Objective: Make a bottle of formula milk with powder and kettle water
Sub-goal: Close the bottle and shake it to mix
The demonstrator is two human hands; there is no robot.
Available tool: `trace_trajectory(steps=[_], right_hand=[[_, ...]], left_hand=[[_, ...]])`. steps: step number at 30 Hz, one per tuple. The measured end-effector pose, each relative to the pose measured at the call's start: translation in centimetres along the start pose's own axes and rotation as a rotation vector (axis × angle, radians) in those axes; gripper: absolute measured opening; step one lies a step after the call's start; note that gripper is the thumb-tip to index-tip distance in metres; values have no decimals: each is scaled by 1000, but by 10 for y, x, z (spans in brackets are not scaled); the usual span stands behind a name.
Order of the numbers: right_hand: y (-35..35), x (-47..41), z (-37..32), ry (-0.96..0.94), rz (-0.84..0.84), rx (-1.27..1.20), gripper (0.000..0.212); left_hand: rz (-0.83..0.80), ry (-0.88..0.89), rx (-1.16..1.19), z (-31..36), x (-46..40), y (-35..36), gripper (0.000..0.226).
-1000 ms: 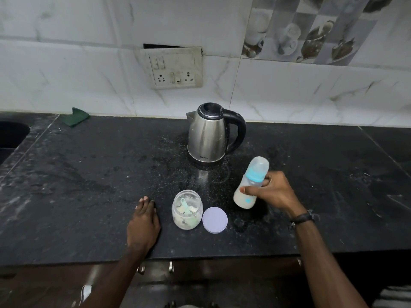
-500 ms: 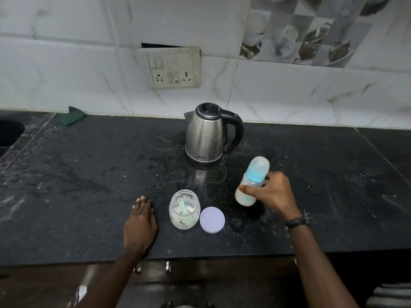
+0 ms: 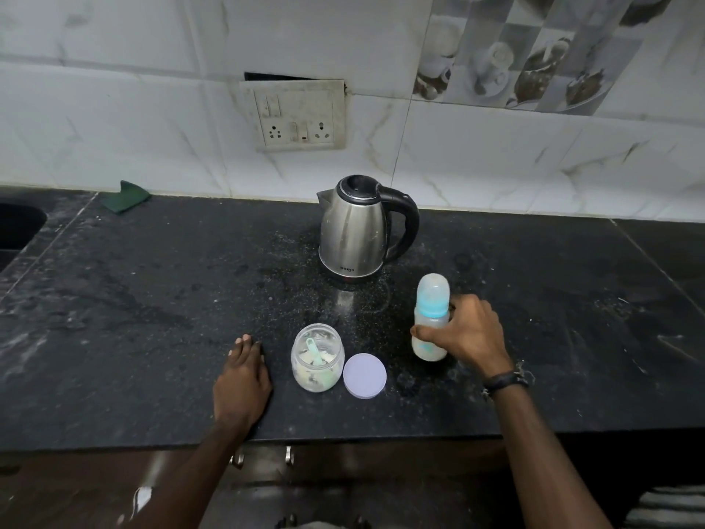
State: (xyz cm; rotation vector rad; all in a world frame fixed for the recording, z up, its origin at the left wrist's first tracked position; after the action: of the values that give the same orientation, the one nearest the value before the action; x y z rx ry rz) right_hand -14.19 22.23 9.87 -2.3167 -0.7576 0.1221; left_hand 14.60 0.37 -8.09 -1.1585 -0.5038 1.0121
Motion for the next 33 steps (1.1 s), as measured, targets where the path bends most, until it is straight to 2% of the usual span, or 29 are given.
trace_trajectory(steps=[2,7,9,13,15,17,19,21,23,26,30,33], right_hand=[[4,3,-2,-21,-56,28,53],[0,5,-4,-4,-18,72,57],[6,8,-6,-52,-82,38,54],[0,5,-7,-49,-6,93,62],[6,6,-7,-60,-76,137,57],[6,7,-8,-59,-72,60,49],[4,5,-7,-40,-16,108,55],[6,7,-6,-44,-58,172,59],[9,8,-6,-67,-111,93,56],[6,7,-5,-47,-36,105,53],[11,11,-4,-82,-120,63,40],[7,6,2,-44,-64,74,53]], left_hand=[[12,7,2,-1,0,-2,34],[5,5,-1,-2,1,0,34],[16,9,3,-1,-1,-2,34],[13,6,9,1,0,-1,33],[22,12,9,0,1,-2,33],[24,15,13,0,-1,-3,33],[16,7,14,0,-1,-1,33],[20,10,9,0,0,0,33],[33,18,8,0,-1,-2,33],[14,6,8,-1,0,0,34],[18,11,9,-1,-1,-3,34],[1,4,2,0,0,-1,34]])
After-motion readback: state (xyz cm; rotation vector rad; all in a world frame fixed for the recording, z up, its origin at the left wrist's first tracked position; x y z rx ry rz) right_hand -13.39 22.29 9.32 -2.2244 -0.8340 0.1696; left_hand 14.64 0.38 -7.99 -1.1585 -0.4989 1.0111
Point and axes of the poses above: each hand's wrist, its own x-axis away from the middle knuckle, its own y-axis out of the palm, z = x × y, the point moved 6 cm from there along -x, towards the middle knuckle, and after that the axes turned 8 degrees about -x, right-handed, at the moved point
